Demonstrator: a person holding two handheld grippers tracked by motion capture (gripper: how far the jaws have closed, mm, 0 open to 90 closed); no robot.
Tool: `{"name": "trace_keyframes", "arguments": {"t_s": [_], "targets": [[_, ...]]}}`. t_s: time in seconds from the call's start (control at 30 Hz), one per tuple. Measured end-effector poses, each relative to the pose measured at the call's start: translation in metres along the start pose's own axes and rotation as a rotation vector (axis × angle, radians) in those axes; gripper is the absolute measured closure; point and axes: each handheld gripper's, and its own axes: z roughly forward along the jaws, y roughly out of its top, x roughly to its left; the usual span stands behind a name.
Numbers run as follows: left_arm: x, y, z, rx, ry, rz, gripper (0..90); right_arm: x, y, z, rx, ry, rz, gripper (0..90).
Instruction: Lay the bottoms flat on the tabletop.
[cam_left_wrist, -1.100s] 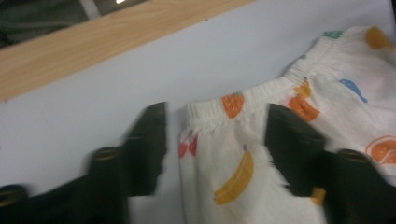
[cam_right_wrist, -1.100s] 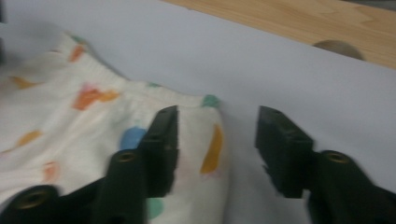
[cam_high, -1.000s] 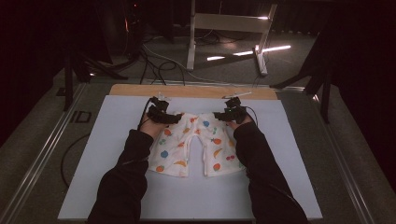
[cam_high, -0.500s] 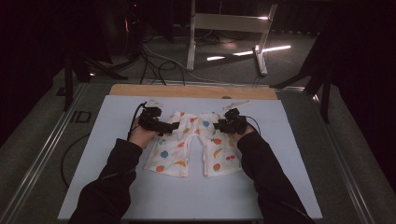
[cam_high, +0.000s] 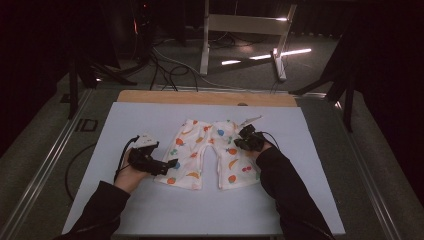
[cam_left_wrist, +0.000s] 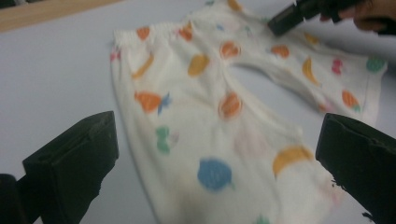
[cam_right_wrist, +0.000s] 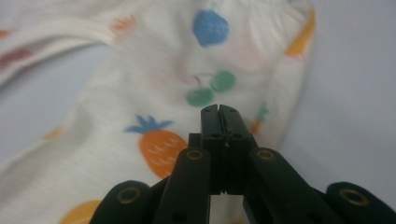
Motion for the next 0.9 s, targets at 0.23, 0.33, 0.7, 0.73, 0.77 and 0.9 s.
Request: {"name": "trace_keyframes", "arguments": {"t_s": [0.23,0.33,0.7,0.73,0.77,0.9], "targets": [[-0.003,-0.022,-0.020,0.003,0.023,-0.002,0.2,-0.013,-0.010,-0.001,0.043,-0.066,0.031,89.8],[-0.004,-0.027,-0.026,-0.001,0.030,-0.005,0.2,-0.017,-0.013,-0.004,0.043,-0.074,0.046,89.8],[0.002,-0.044,-0.043,-0.022,0.044,-0.025,0.2,-0.024,-0.026,-0.012,0.034,-0.081,0.074,89.8],[0.003,-0.045,-0.044,-0.023,0.040,-0.028,0.2,-0.025,-0.028,-0.012,0.029,-0.080,0.073,89.8],[0.004,-0.047,-0.044,-0.028,0.032,-0.033,0.2,-0.025,-0.028,-0.013,0.027,-0.081,0.076,89.8],[0.005,-0.051,-0.045,-0.042,-0.022,-0.039,0.1,-0.024,-0.031,-0.013,0.014,-0.084,0.087,89.8]]}}
